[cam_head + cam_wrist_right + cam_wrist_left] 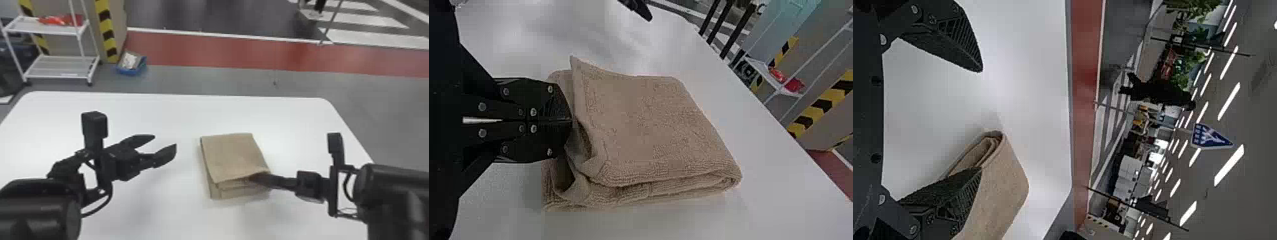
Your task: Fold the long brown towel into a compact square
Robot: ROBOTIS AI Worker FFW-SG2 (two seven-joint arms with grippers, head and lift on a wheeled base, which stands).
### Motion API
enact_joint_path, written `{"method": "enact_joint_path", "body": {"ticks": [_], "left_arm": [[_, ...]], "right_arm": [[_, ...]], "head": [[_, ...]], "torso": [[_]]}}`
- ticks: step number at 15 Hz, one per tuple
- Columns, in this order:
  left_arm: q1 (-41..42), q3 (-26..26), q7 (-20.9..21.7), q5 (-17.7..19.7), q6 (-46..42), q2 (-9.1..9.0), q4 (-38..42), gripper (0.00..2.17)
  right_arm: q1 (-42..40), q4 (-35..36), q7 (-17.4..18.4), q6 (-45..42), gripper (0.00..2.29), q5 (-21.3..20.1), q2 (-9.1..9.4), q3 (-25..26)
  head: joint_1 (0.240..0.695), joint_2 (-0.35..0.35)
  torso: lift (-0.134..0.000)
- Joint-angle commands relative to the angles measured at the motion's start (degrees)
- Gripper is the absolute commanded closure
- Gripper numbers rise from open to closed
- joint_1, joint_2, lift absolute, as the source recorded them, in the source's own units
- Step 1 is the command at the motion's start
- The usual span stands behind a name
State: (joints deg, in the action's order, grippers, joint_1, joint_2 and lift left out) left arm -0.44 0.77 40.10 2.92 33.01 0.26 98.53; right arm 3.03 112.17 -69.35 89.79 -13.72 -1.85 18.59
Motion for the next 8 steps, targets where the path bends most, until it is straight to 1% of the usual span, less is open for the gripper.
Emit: {"method": "enact_joint_path", "body": {"ticks": [1,2,3,4,5,6,7,8], "left_arm": [[0.44,-0.68,0.15,0.33,0.35,-0.41,1.05,0.21],[1.05,-2.27,0.15,0.77,2.11,-0.41,2.63,0.2],[2.11,-3.76,0.15,1.83,2.64,-0.41,4.57,0.18],[3.69,-5.34,-0.11,3.06,3.51,-0.41,7.2,0.17],[6.24,-7.63,-1.26,3.76,3.69,-0.41,10.72,0.17],[8.52,-8.68,-3.01,3.85,3.69,-0.41,13.18,0.16],[11.51,-10.88,-3.72,4.46,2.99,-0.41,15.82,0.14],[13.53,-12.55,-4.24,6.04,2.46,-0.41,17.22,0.12]], "right_arm": [[-0.92,10.44,0.79,0.3,1.74,6.42,1.9,4.27],[-1.01,14.66,1.94,0.3,0.94,8.18,1.9,6.46],[-2.32,17.65,5.45,0.3,0.15,10.82,1.9,8.04],[-4.43,20.02,9.58,0.3,0.0,11.96,1.9,8.57],[-7.86,21.69,13.8,-7.03,0.0,12.31,1.9,8.84],[-10.85,22.04,16.7,-14.94,0.0,12.66,1.9,9.1],[-14.36,21.86,20.39,-21.97,0.01,14.51,1.9,9.8],[-16.91,21.16,22.77,-27.07,0.03,15.74,1.9,9.8]], "head": [[0.695,-0.159],[0.695,-0.154],[0.695,-0.149],[0.695,-0.15],[0.695,-0.157],[0.695,-0.159],[0.695,-0.159],[0.695,-0.157]], "torso": [[-0.124],[-0.124],[-0.124],[-0.124],[-0.124],[-0.124],[-0.124],[-0.124]]}}
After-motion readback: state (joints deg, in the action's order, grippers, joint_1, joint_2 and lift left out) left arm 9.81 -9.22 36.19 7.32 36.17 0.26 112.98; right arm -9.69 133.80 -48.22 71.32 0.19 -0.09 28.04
